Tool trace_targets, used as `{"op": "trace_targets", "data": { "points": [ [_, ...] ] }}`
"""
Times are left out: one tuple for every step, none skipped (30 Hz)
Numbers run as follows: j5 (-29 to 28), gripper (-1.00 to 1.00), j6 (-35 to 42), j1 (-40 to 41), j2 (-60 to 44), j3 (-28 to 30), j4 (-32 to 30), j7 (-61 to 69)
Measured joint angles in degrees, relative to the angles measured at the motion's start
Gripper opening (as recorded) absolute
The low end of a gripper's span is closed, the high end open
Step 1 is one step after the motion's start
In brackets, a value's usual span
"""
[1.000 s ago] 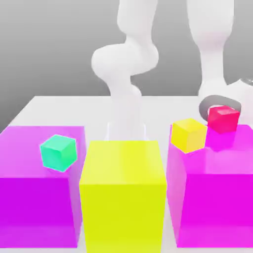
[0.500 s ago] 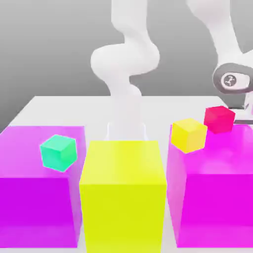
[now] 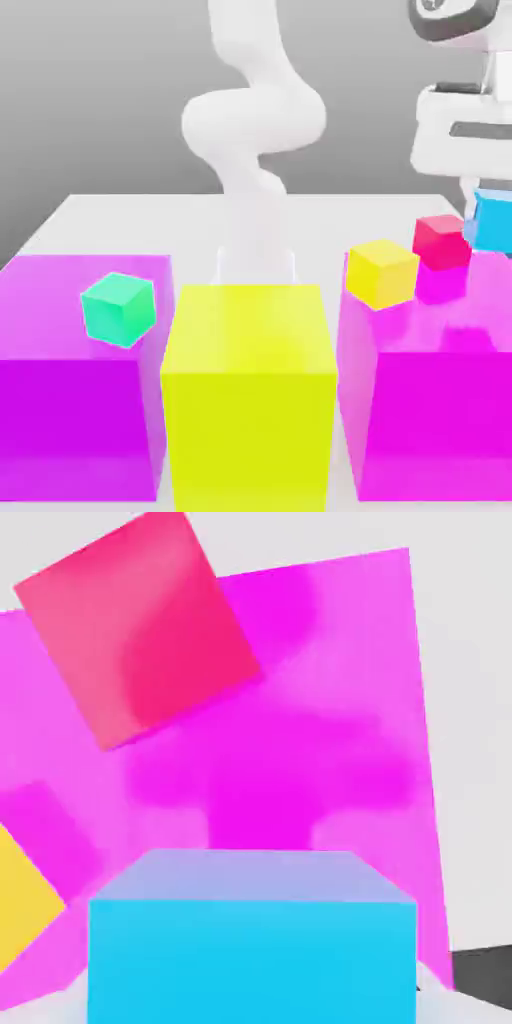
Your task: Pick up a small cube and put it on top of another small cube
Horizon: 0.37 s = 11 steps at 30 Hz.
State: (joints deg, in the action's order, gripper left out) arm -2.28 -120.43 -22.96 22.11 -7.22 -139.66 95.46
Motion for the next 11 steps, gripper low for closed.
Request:
{"op": "trace_targets", "data": {
  "points": [
    [0.5,-1.0,2.1,0.4,1.5,1.8,0.0,2.3],
    [0.9,-1.0,4.2,0.8,2.9,3.5,-0.1,4.7],
    [1.4,-1.0,6.1,1.2,4.2,5.2,-0.2,6.9],
    [1.6,-1.0,6.7,1.5,4.8,6.3,-0.7,8.4],
    [1.7,-1.0,5.7,1.6,4.8,6.9,-1.8,9.1],
    [1.7,-1.0,4.0,1.6,4.3,7.2,-3.2,9.5],
    [1.7,-1.0,1.9,1.5,3.7,7.5,-4.7,9.6],
    [1.7,1.0,-0.2,1.4,3.1,7.6,-6.2,9.7],
    [1.7,1.0,-0.2,1.4,3.1,7.6,-6.2,9.7],
    [1.7,1.0,-0.2,1.4,3.1,7.6,-6.2,9.7],
    [1.7,1.0,-0.2,1.4,3.1,7.6,-6.2,9.7]
  ]
}}
